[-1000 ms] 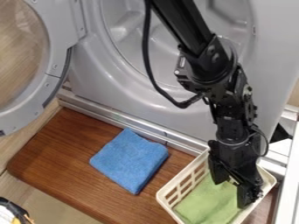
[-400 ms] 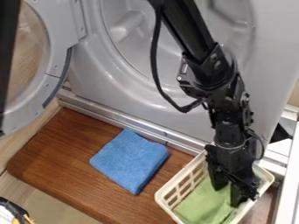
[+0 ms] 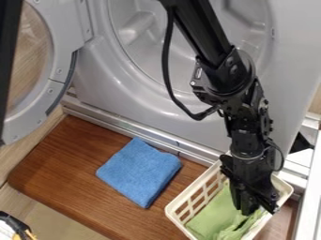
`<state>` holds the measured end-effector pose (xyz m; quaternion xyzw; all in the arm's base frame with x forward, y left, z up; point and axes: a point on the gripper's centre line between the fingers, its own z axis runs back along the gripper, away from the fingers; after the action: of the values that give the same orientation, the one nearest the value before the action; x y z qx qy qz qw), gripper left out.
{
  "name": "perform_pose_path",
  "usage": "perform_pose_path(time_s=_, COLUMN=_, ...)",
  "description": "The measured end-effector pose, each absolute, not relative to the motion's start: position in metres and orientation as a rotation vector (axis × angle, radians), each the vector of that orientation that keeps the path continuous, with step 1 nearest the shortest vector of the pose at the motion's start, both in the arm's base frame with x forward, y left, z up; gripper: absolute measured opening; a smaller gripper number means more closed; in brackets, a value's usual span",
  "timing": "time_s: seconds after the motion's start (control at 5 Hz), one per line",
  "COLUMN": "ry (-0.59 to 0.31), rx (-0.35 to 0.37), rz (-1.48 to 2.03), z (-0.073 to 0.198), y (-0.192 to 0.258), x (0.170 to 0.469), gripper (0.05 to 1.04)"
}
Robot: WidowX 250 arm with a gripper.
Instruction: Take out the green cloth from the basket and put it above the blue cloth
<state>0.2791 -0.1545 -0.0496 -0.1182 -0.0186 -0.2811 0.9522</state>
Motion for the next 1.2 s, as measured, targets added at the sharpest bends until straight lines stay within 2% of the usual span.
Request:
perform_pose_path(time_s=0.2, ry=-0.036, rx=-0.24, rz=-0.569, z=-0.05, y=-0.154, x=0.278, gripper=0.056)
perform_pose_path(time_s=0.6, ry=-0.026, rx=-0.228, rz=-0.614, z=-0.043, y=-0.157, x=0.276, gripper=0.051)
perform_pose_path(time_s=1.0, ry=-0.108, rx=-0.193, rz=-0.671, z=-0.007, y=-0.161, x=0.285, gripper=0.051)
perform_pose_path(time_s=1.2, ry=-0.14, rx=-0.19, rz=-0.68, z=0.013, y=-0.157, x=0.279, gripper=0.051)
